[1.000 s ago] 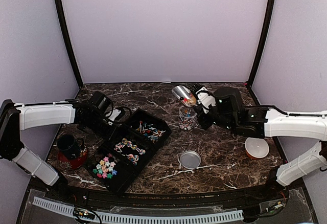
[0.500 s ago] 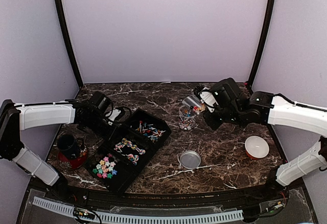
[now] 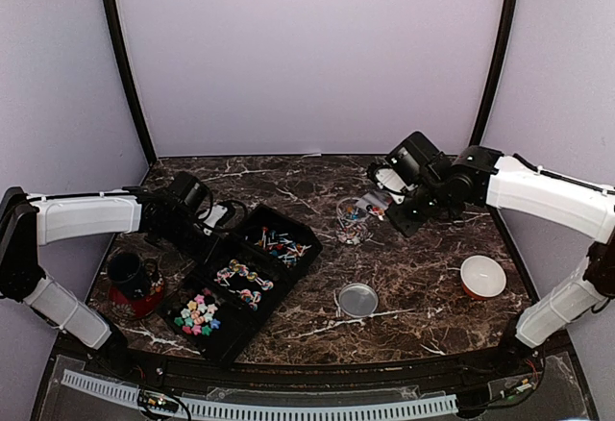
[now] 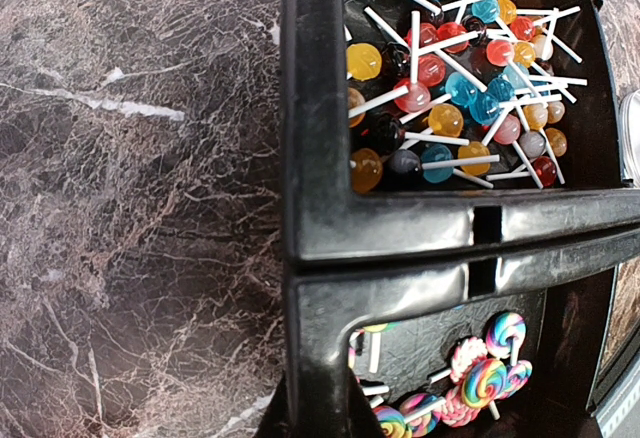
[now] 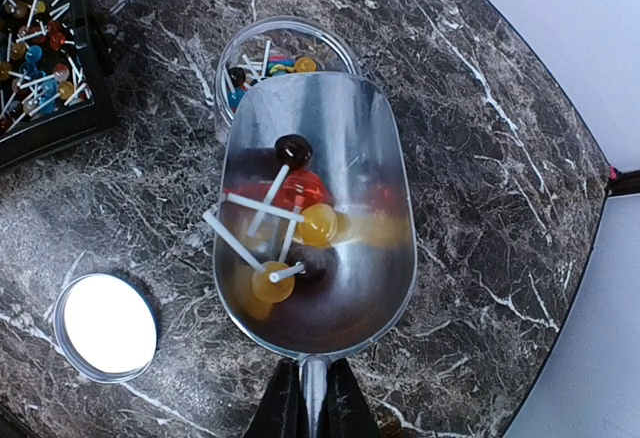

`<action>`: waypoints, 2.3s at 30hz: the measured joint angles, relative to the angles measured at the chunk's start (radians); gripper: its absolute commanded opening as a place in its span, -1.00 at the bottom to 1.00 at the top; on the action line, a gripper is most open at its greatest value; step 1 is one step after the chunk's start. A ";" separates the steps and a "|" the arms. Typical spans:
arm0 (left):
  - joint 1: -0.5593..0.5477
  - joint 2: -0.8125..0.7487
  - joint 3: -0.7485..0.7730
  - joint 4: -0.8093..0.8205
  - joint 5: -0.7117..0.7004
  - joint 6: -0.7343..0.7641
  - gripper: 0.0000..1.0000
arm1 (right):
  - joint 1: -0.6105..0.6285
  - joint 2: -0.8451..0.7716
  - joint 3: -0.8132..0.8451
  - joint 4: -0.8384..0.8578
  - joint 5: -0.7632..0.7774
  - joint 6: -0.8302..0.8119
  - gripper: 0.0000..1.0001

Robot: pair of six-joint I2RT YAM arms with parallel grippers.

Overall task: Pack the candies
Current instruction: Place the fake candies in the packing box.

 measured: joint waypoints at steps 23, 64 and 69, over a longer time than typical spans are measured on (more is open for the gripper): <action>0.000 -0.002 0.000 0.000 0.000 0.000 -1.00 | -0.032 0.184 0.185 -0.194 -0.026 -0.026 -1.00; 0.116 0.078 -0.034 0.116 0.340 -0.102 -1.00 | 0.147 0.203 0.439 -0.126 -0.142 -0.034 -1.00; 0.125 0.126 -0.054 0.160 0.432 -0.152 -1.00 | 0.147 0.130 0.431 -0.090 -0.184 -0.023 -1.00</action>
